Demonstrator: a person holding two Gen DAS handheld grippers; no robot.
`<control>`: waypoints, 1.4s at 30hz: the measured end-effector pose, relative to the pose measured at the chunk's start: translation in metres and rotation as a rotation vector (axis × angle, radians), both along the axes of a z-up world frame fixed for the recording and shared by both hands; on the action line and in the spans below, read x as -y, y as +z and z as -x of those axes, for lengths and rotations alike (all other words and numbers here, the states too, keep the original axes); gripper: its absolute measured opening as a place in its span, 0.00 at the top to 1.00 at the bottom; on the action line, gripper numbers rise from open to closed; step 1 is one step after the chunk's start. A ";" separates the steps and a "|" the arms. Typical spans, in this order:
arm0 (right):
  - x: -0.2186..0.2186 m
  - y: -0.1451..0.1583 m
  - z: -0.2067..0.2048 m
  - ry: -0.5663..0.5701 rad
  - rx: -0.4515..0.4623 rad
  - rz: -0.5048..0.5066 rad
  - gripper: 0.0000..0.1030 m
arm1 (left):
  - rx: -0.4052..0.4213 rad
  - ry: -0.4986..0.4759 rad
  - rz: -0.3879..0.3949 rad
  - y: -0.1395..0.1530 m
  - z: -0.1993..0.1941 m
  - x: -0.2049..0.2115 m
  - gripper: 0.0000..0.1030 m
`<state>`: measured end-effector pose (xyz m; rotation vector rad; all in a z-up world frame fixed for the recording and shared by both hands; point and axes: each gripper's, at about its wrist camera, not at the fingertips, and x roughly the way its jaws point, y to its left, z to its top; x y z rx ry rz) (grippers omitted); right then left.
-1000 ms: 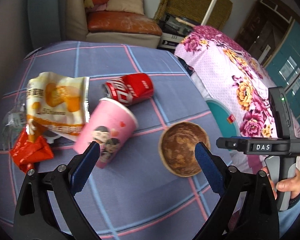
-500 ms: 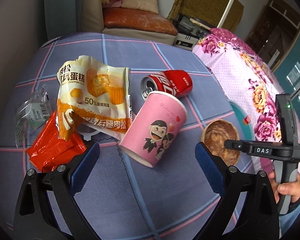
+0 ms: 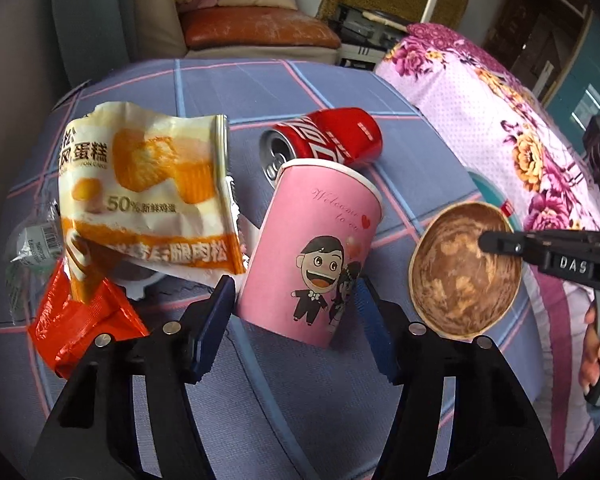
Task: Collect trash
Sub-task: 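Grasp the brown bowl rim with the right tool while the left tool grasps the pink cup, then carry the bowl and pink cup over the bin and open both tools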
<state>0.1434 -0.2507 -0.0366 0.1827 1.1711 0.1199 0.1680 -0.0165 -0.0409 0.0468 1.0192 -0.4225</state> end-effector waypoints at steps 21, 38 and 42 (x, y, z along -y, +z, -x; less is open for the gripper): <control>0.028 -0.012 -0.001 -0.053 -0.012 -0.174 0.93 | -0.020 0.019 0.016 -0.010 -0.002 0.023 0.42; 0.164 0.035 0.043 -0.287 0.154 -0.049 0.93 | 0.027 -0.133 0.029 0.036 0.029 0.119 0.42; 0.200 0.031 0.050 -0.348 0.156 0.000 0.93 | 0.013 -0.175 0.043 0.036 0.027 0.150 0.42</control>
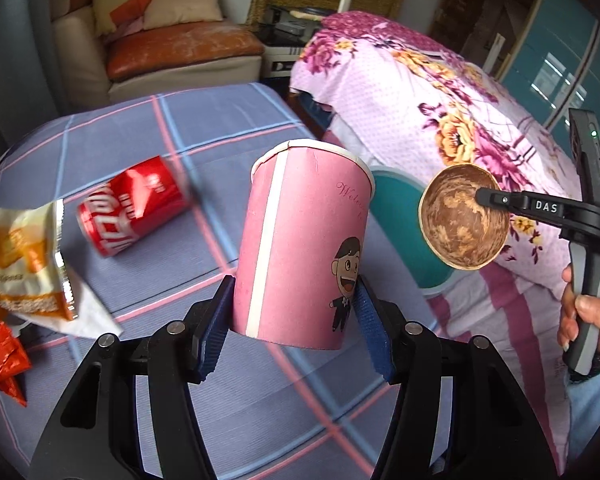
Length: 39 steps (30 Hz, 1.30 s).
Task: Collect trash
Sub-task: 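Carry the bowl and pink cup over the bin and open both tools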
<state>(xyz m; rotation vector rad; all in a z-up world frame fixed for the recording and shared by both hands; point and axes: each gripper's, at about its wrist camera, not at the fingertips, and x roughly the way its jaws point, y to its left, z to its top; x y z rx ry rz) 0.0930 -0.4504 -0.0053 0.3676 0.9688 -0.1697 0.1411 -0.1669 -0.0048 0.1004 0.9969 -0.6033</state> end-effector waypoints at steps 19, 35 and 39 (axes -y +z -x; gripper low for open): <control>0.073 -0.086 0.005 -0.121 -0.150 0.032 0.86 | -0.040 -0.139 -0.055 -0.025 -0.003 0.105 0.42; 0.088 -0.060 0.024 -0.143 -0.092 -0.015 0.50 | -0.047 -0.179 -0.081 -0.031 -0.002 0.133 0.41; 0.091 -0.041 0.031 -0.153 -0.051 -0.011 0.33 | -0.049 -0.200 -0.086 -0.032 0.000 0.144 0.41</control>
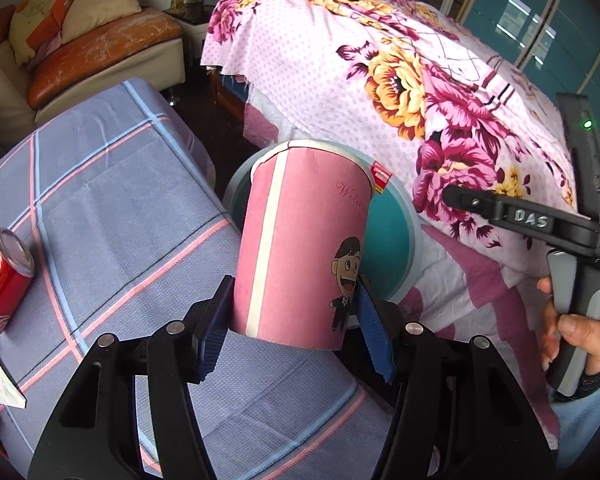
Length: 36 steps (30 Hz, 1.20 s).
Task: Collect trash
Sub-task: 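Carry the bowl and pink cup over the bin and open both tools, then withdraw both open tools from the bin toward the can and wrappers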
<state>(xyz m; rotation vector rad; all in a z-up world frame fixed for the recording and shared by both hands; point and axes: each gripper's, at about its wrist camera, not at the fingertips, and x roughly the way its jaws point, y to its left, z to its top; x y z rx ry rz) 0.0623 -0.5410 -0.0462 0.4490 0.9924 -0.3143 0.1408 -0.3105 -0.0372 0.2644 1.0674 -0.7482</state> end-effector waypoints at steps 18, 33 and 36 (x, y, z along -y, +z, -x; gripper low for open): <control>-0.010 0.026 -0.006 0.022 -0.010 -0.009 0.22 | -0.008 0.075 0.024 0.005 -0.011 -0.013 0.18; -0.079 0.045 -0.026 0.141 -0.028 0.016 0.22 | 0.035 0.195 0.054 0.028 -0.014 -0.095 0.11; -0.100 0.051 -0.031 0.170 -0.029 0.022 0.22 | 0.035 0.233 0.068 0.032 -0.016 -0.121 0.11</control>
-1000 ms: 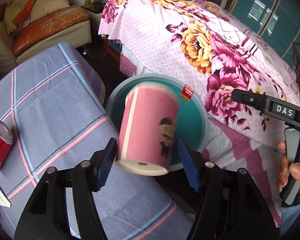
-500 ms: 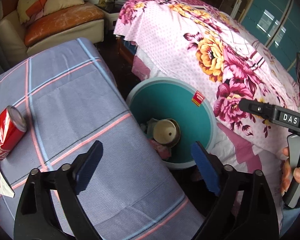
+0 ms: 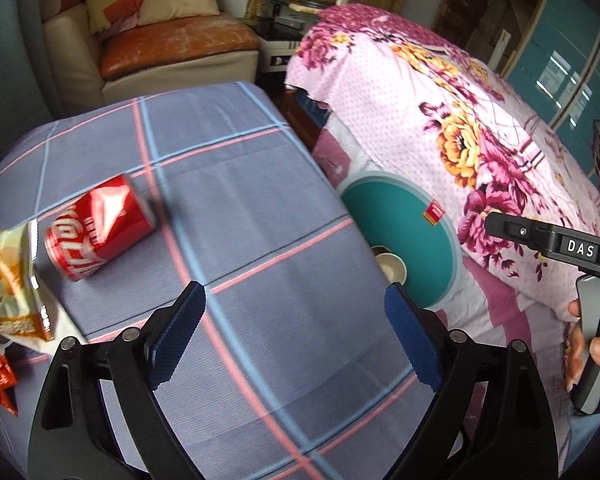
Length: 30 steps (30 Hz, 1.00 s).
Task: Collect trash
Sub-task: 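Withdraw both open tools from the bin toward the can and wrappers, then grasp the red Coca-Cola can with the right tool while the left tool grasps the yellow snack bag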
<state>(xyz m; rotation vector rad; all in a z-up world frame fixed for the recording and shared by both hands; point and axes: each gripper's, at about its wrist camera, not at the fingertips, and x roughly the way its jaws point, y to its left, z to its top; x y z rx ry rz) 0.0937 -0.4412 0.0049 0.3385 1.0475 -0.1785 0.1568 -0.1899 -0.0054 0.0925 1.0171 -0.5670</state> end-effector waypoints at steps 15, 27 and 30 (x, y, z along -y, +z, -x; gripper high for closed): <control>-0.118 0.029 -0.033 0.170 -0.001 0.052 0.21 | 0.022 0.149 0.063 0.016 -0.002 -0.119 0.11; -0.203 0.019 -0.053 0.290 -0.049 0.077 0.16 | 0.062 0.276 0.077 0.024 -0.005 -0.212 0.11; -0.218 0.010 -0.061 0.309 -0.072 0.062 0.16 | 0.078 0.327 0.053 0.023 -0.013 -0.239 0.11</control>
